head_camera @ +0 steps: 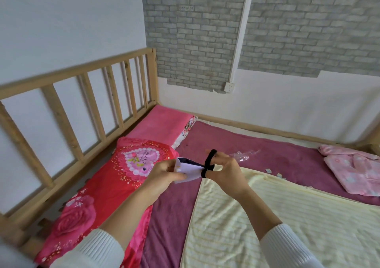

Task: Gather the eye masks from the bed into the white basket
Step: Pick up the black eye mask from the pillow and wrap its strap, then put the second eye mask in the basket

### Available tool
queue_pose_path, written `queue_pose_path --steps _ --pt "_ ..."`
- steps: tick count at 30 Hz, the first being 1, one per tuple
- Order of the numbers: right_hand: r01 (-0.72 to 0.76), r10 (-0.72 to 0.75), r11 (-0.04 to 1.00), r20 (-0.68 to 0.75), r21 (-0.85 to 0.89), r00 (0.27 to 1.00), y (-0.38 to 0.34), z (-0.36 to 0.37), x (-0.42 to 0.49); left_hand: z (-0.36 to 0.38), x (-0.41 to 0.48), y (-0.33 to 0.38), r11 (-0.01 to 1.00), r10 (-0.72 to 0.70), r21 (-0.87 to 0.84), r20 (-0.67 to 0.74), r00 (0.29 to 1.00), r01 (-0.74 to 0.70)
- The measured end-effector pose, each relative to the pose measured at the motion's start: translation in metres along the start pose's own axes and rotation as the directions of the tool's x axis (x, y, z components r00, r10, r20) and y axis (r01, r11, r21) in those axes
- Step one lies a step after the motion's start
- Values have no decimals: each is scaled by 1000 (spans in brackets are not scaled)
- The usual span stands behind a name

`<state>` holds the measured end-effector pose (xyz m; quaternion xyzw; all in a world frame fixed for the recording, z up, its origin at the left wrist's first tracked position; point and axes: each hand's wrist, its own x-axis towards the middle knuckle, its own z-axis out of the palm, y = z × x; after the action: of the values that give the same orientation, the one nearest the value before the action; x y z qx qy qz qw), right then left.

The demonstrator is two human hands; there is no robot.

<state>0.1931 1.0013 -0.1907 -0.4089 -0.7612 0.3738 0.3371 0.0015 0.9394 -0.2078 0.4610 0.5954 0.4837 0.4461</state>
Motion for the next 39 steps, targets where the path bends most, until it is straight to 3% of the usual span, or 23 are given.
queue_pose_path --steps 3,5,8,10,16,20,23,26,31,33,35,39 --pt "12 -49 961 -131 -275 990 -6 11 0 4 -8 5 995 75 -40 -290 954 -90" --pt "58 -132 913 -157 -405 979 -8 19 0 5 -14 6 984 157 -10 -410 899 -176" --pt "147 -240 837 -111 -528 964 -7 29 -1 5 -23 4 956 289 147 -307 907 -255" --pt "198 -287 796 -69 -572 955 -7 36 -3 8 -28 3 937 301 248 -214 929 -246" --pt "301 -348 714 53 -632 936 -13 58 -10 0 -38 -7 919 279 344 -220 935 -194" --pt "332 -351 729 89 -599 932 -19 79 -10 -14 -45 -11 908 276 384 -240 931 -170" --pt "318 -323 781 88 -537 942 -26 96 -5 -36 -50 -16 914 279 385 -360 890 -131" --pt "268 -259 866 78 -422 963 -35 112 0 -73 -61 -25 964 182 263 -557 810 -36" --pt "343 -303 902 181 -262 936 -77 168 -3 -137 -98 -46 997 -47 5 -739 672 76" --pt "320 -274 933 250 -165 929 -98 197 -8 -167 -116 -54 978 -201 -192 -777 596 80" --pt "287 -247 953 303 -93 920 -117 229 -15 -202 -137 -66 965 -261 -231 -822 507 123" --pt "188 -200 980 372 68 906 -158 299 -30 -268 -188 -90 945 -327 -267 -823 464 192"
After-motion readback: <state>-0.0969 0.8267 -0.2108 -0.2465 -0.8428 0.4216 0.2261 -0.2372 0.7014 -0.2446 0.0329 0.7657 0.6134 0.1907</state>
